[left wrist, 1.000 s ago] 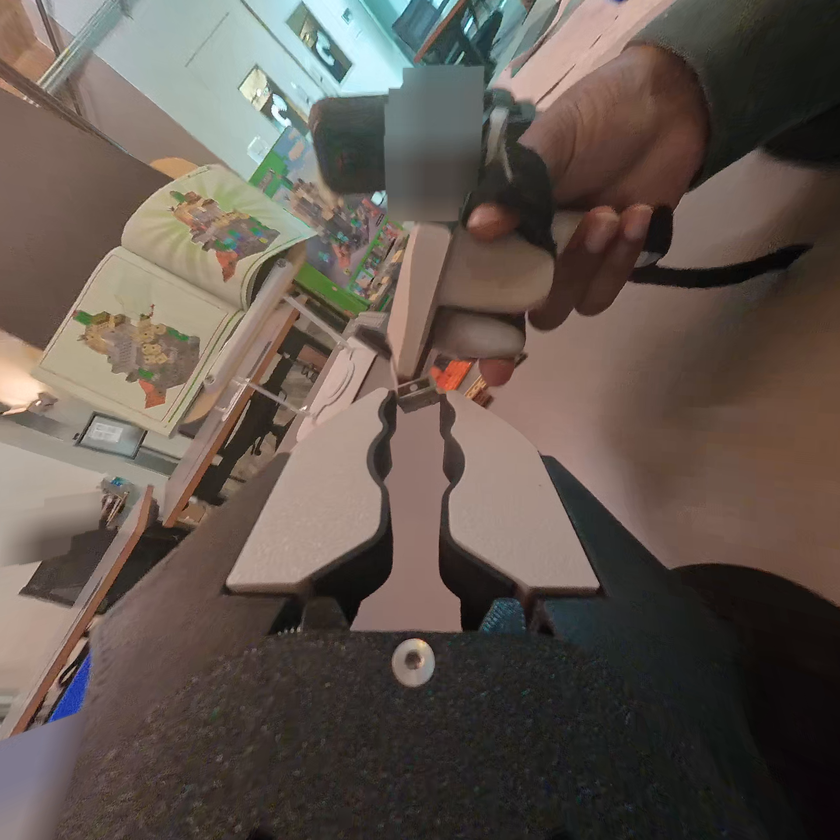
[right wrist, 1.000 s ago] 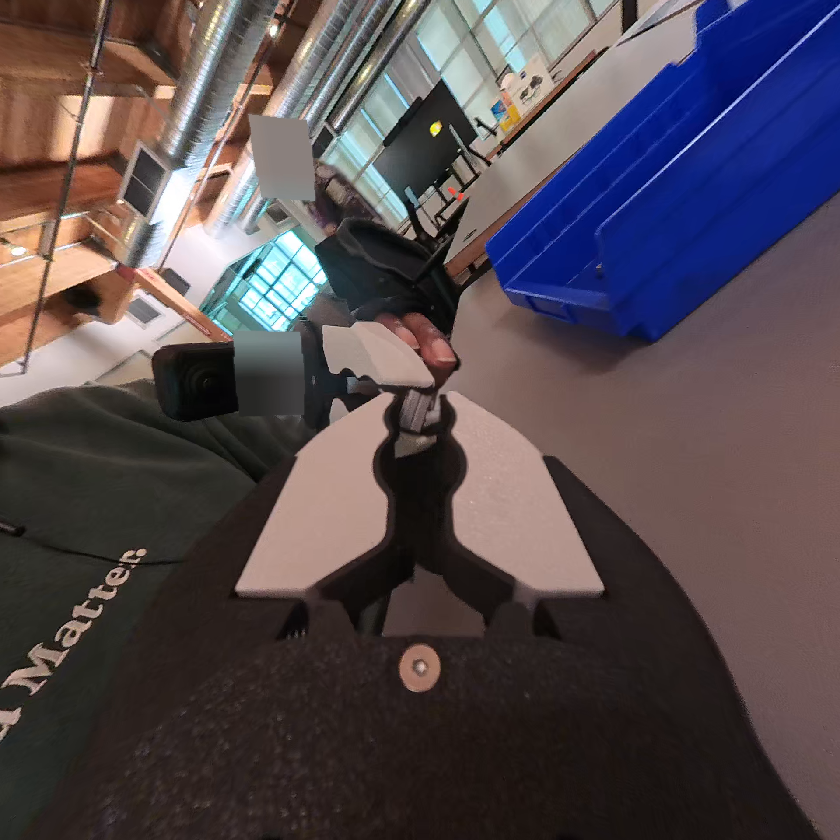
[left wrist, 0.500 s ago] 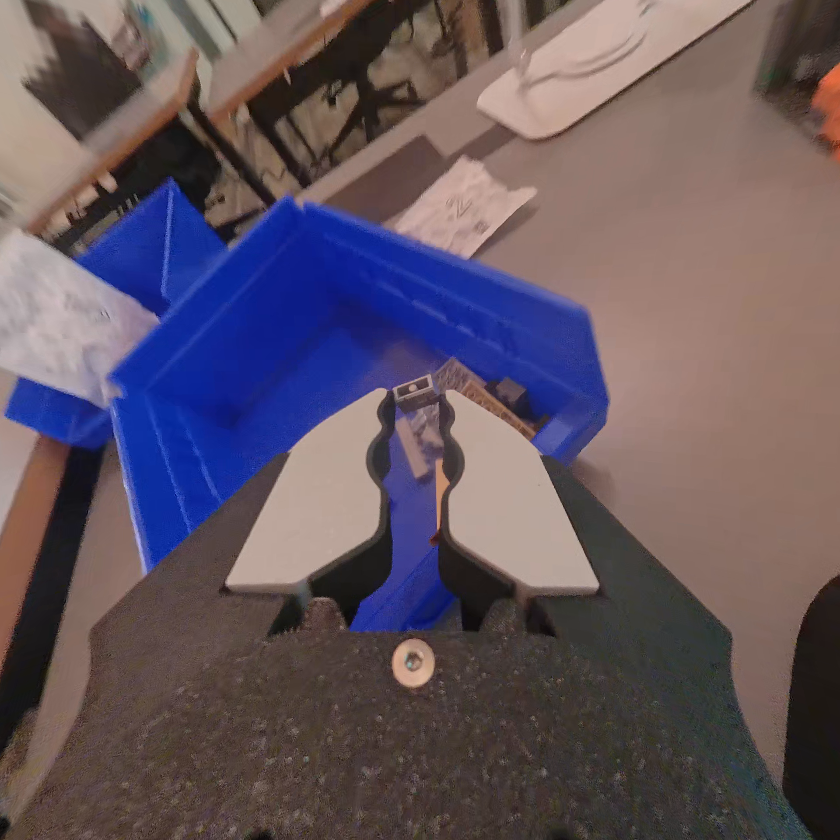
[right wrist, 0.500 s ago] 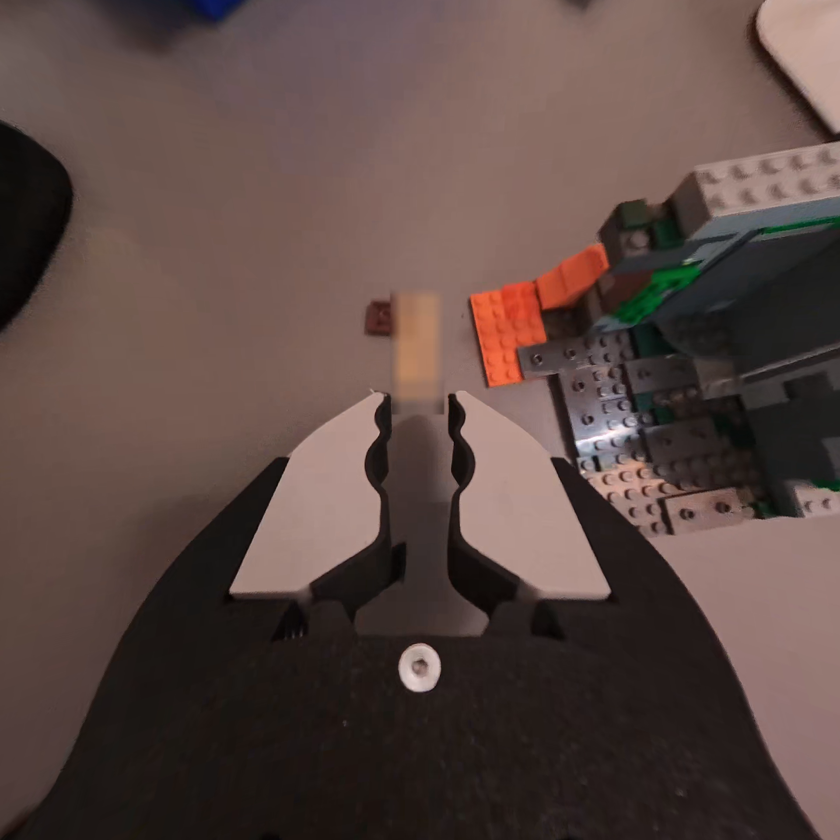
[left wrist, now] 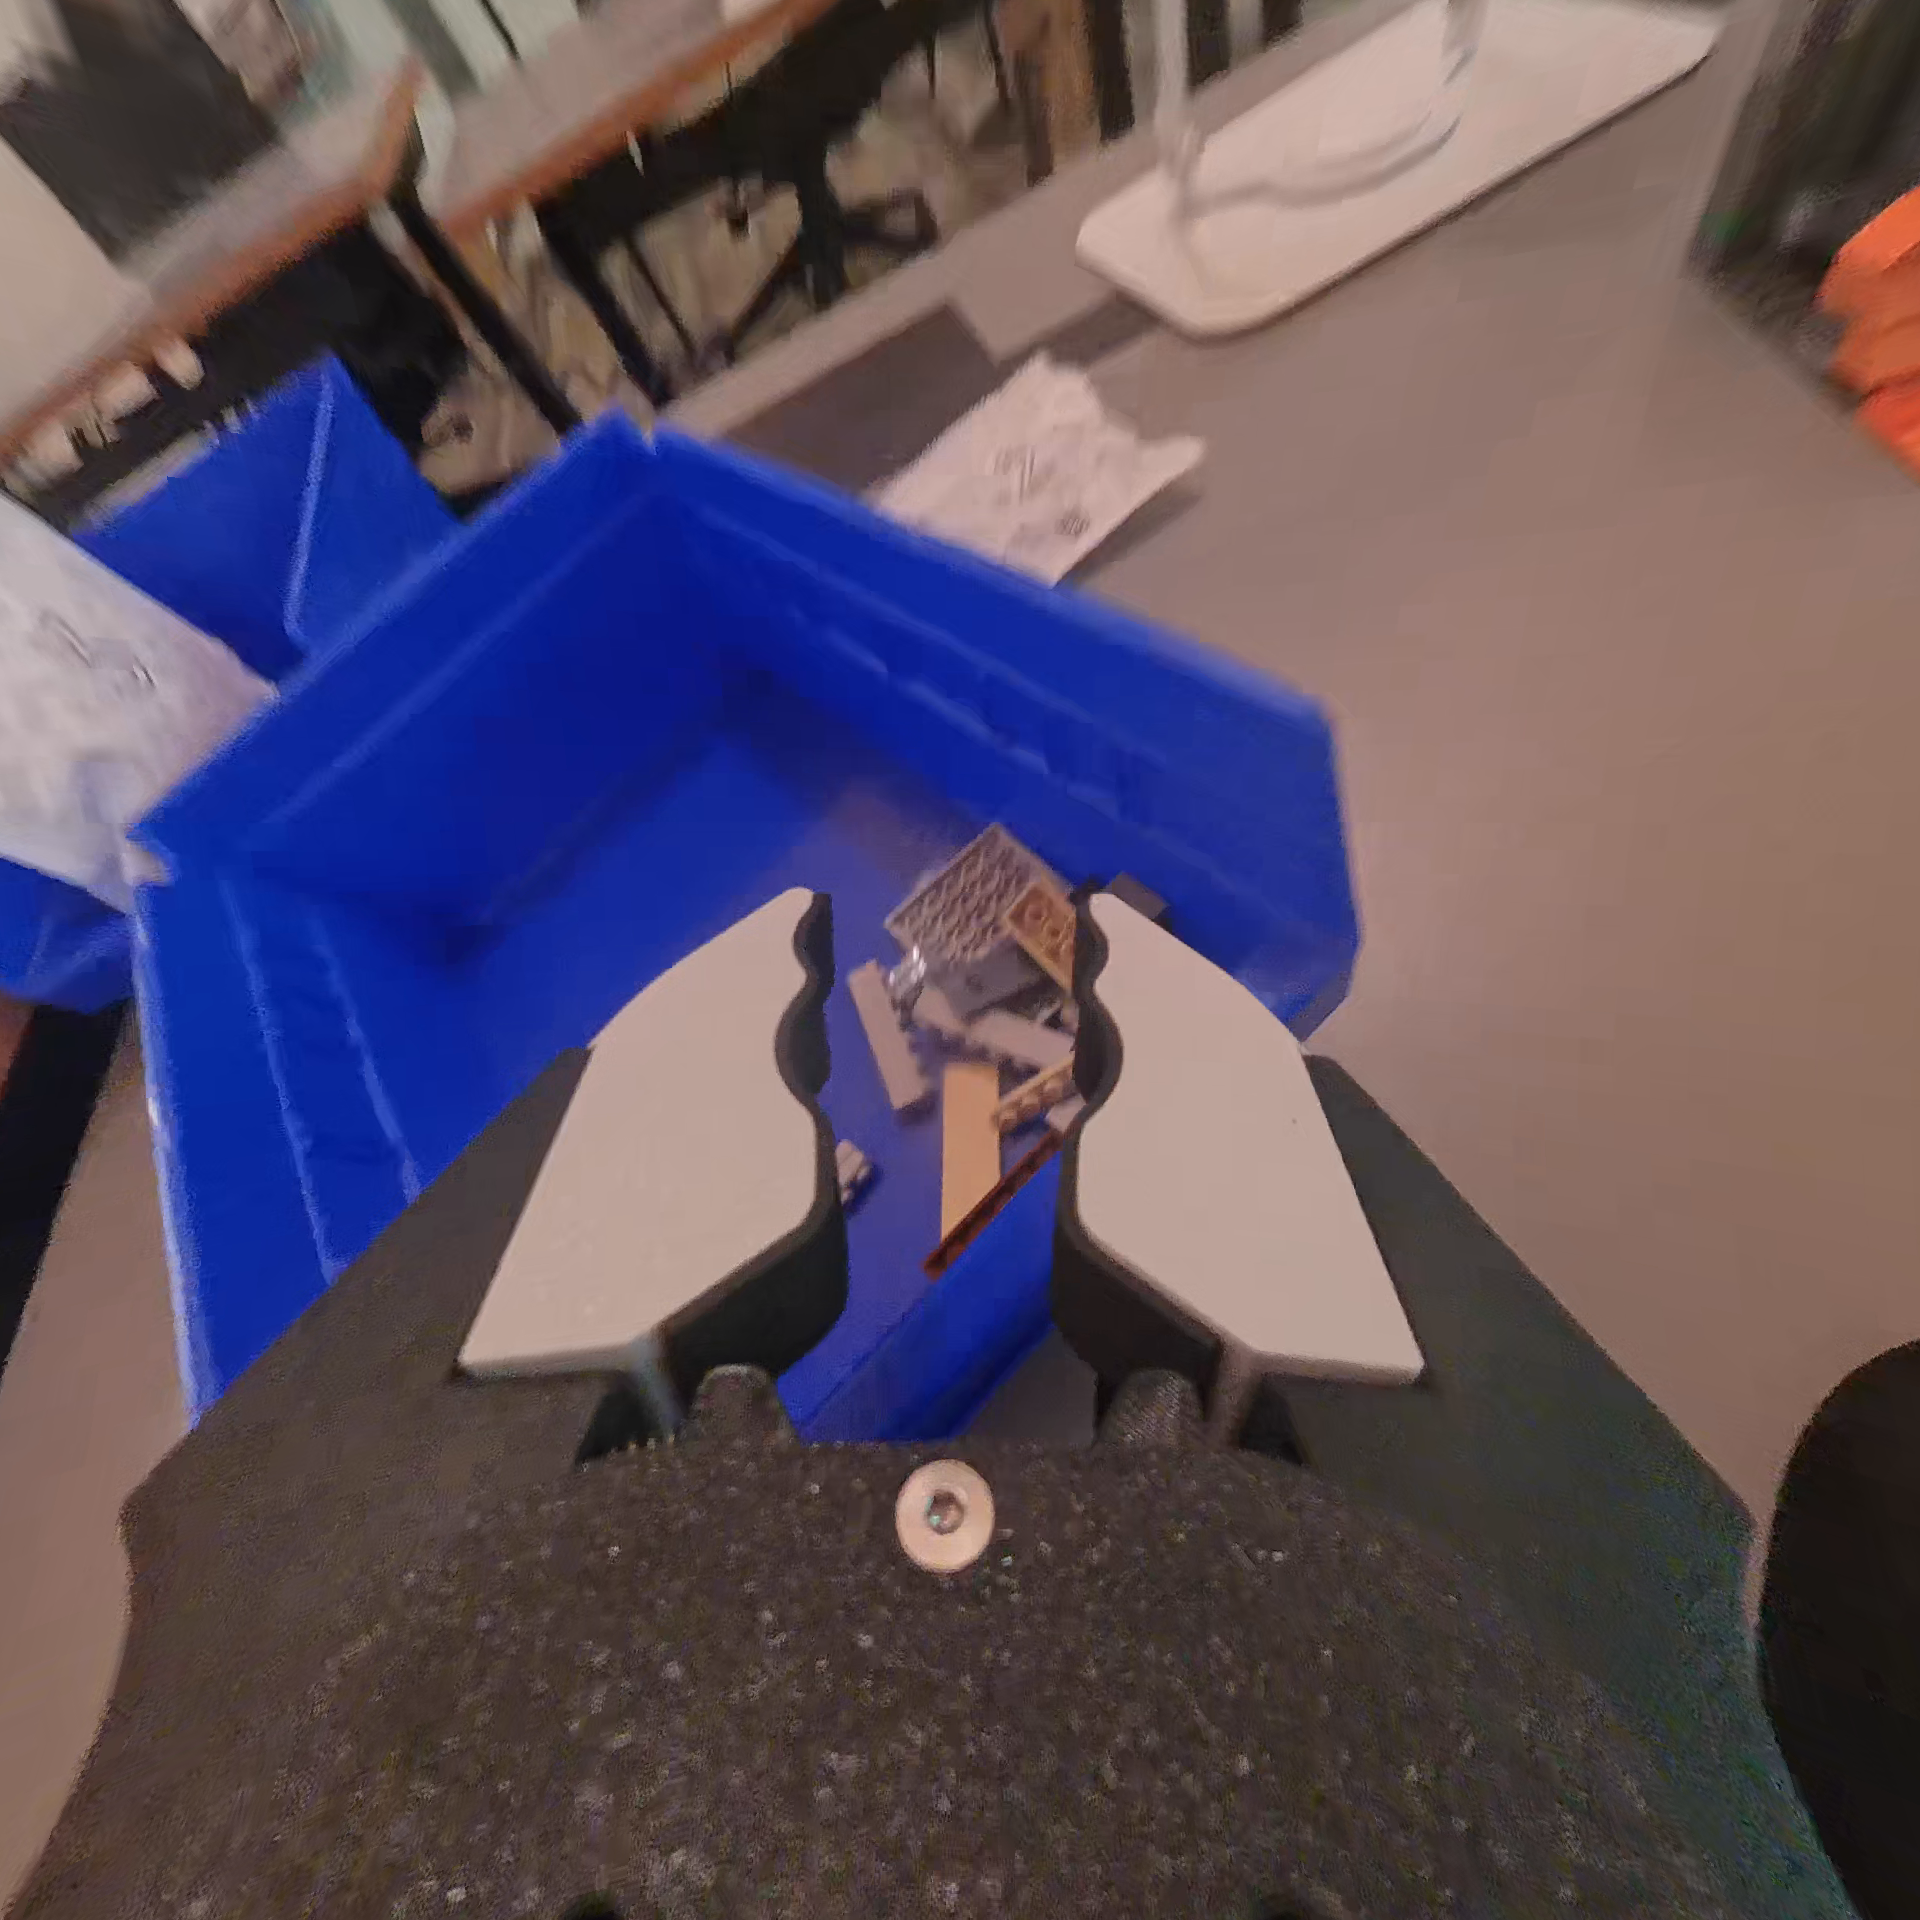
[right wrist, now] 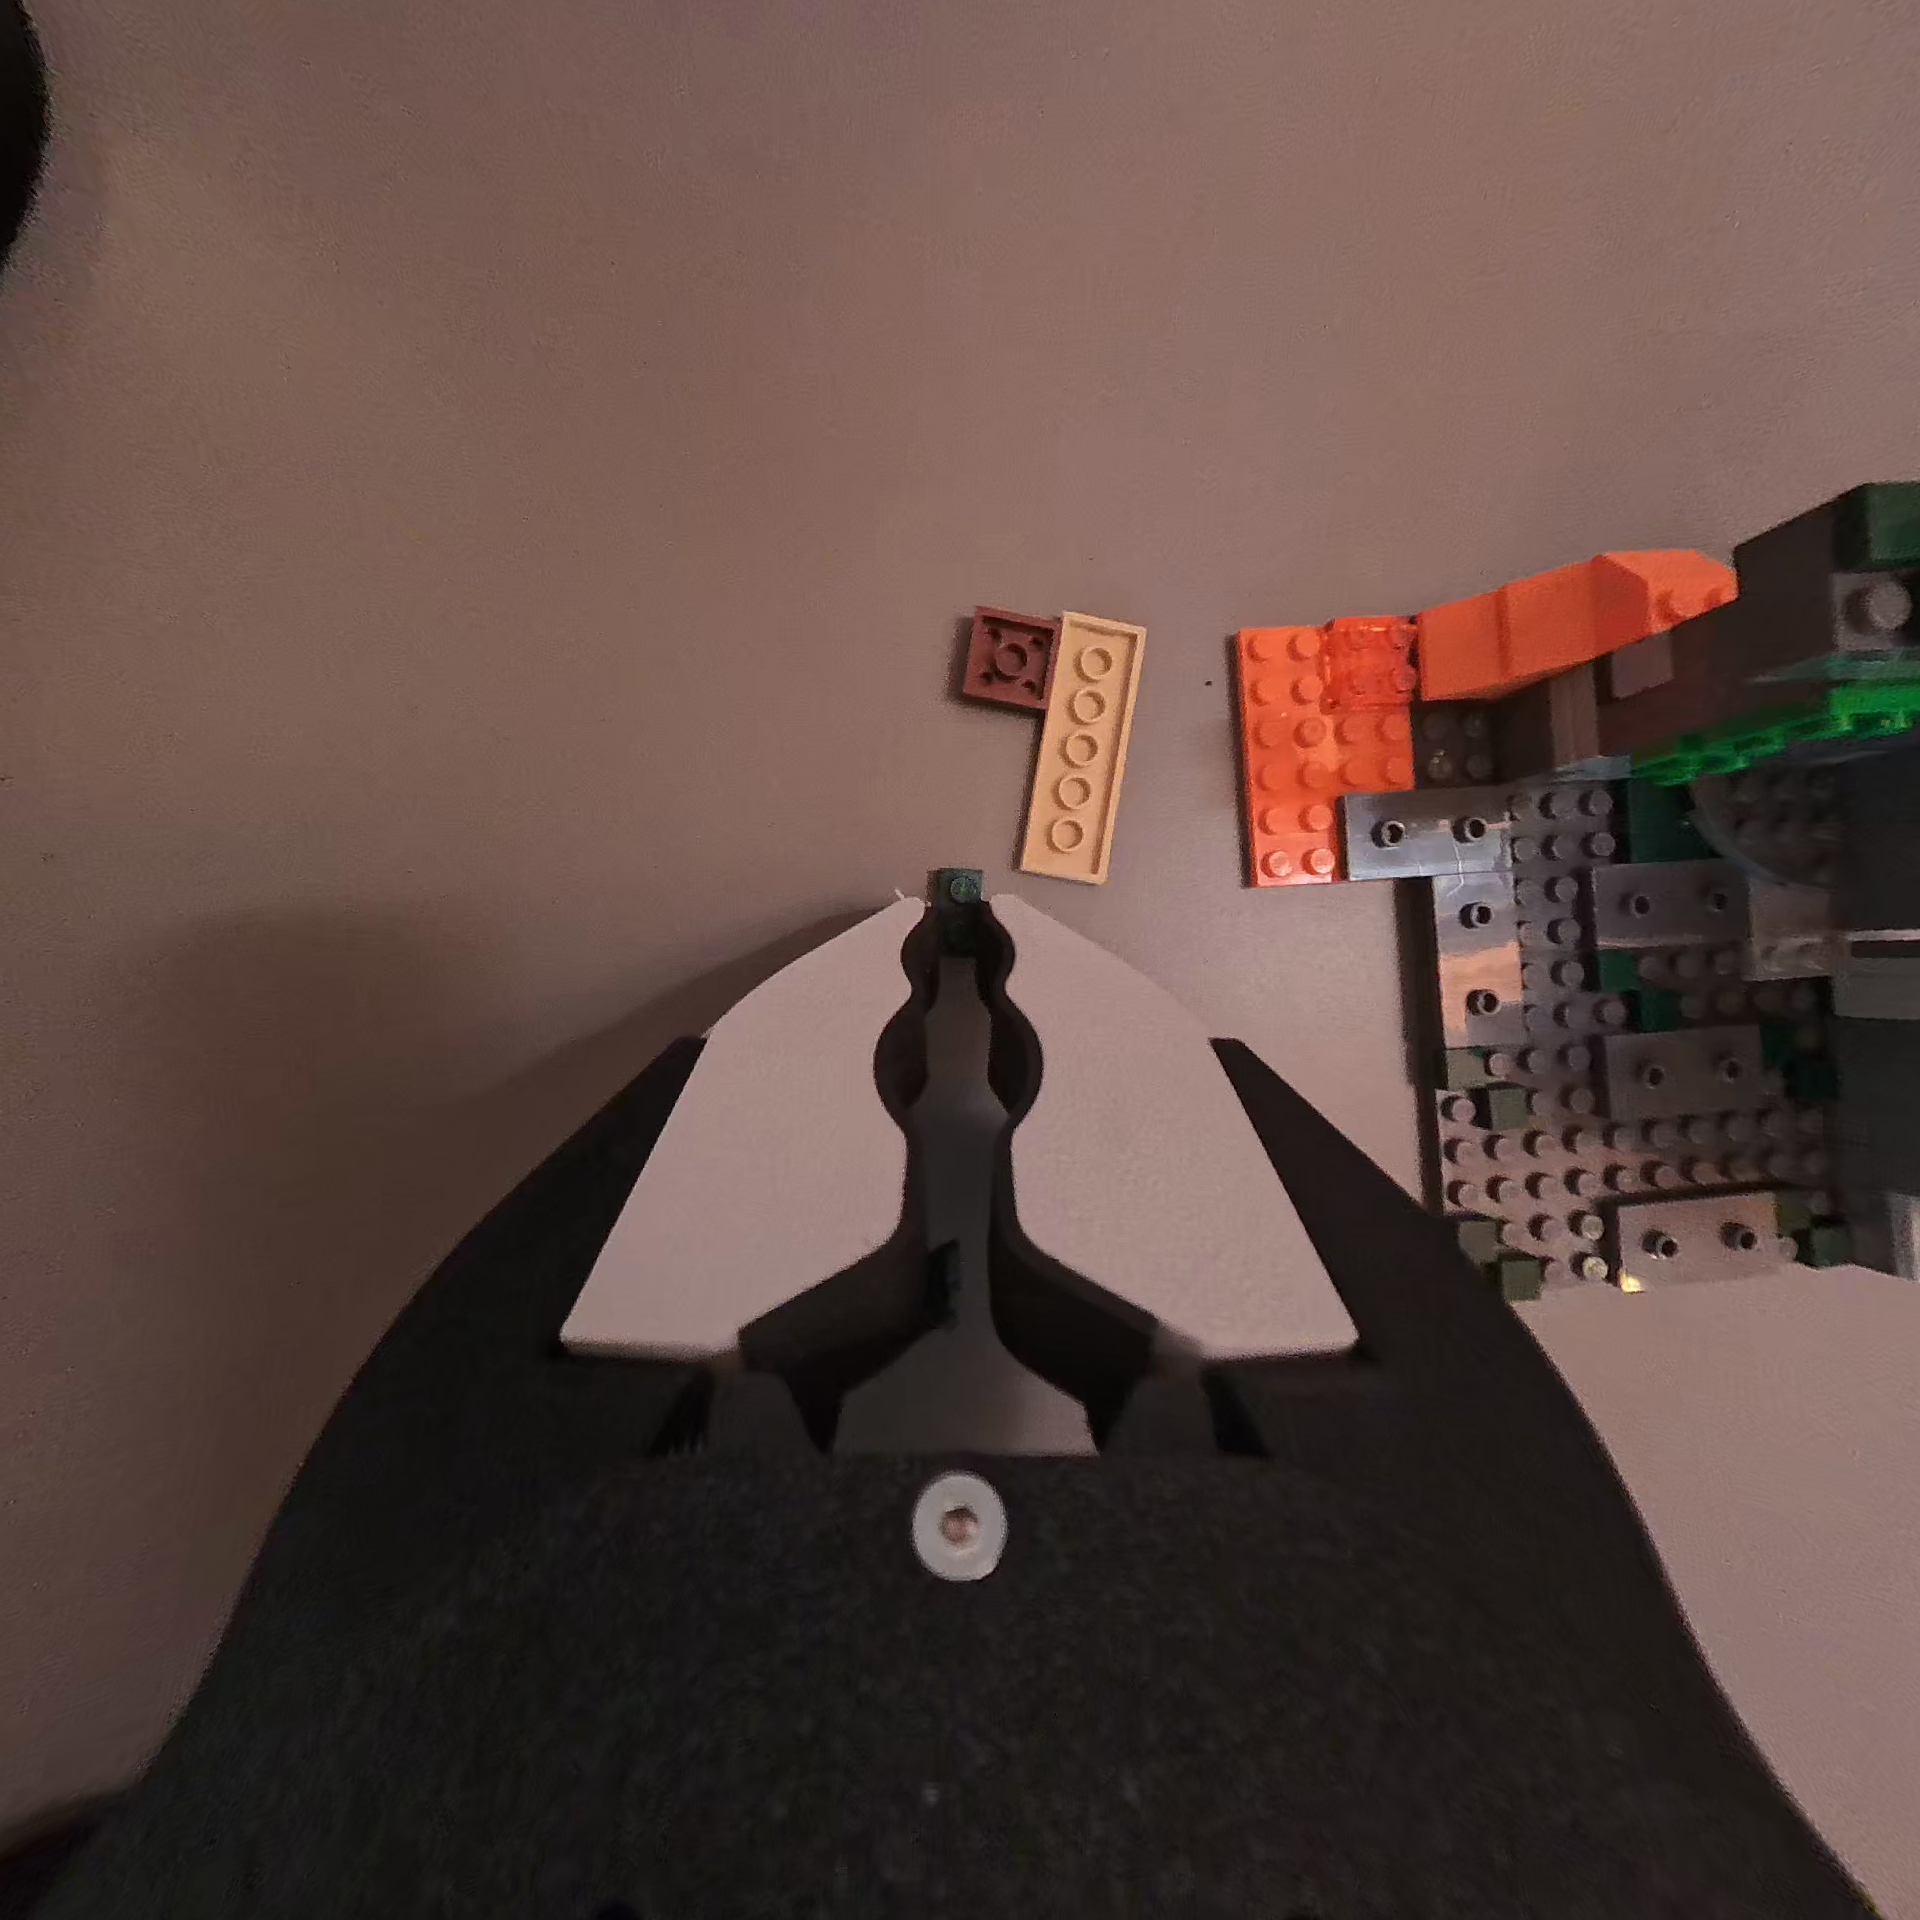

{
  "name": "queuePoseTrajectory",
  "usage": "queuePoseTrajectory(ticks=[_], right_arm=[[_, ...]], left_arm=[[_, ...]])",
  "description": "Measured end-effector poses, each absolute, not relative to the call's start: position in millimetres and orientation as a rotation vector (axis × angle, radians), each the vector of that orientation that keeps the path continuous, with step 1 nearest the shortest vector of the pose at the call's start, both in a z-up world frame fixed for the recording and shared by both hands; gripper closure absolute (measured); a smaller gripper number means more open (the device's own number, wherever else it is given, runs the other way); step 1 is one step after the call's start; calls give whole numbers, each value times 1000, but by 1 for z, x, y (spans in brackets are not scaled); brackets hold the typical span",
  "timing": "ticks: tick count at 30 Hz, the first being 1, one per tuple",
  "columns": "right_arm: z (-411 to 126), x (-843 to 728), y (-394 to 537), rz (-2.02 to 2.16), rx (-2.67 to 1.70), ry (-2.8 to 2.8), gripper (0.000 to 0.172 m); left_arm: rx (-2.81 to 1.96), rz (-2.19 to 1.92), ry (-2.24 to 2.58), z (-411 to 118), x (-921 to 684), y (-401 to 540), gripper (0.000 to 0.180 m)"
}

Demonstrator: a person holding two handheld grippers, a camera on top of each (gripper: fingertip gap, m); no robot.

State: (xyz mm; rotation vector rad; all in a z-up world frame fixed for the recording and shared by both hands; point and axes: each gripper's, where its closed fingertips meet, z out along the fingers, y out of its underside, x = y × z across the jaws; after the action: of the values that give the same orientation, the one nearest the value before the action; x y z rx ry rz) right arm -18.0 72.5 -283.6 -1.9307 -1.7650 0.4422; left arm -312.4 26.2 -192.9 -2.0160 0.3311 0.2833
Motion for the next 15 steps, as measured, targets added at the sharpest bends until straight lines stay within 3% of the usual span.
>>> queuePoseTrajectory(ticks=[9,14,15], right_arm=[[-238,-49,40,1000,-1816,-1619,172],[-253,-48,47,787,-1819,-1673,172],[-258,-49,44,749,-1805,-1710,161]], left_arm=[[-1734,161,668,-167,-201,10,146],[-1739,176,855,-194,-160,9,145],[-1745,152,871,-198,-153,9,145]])
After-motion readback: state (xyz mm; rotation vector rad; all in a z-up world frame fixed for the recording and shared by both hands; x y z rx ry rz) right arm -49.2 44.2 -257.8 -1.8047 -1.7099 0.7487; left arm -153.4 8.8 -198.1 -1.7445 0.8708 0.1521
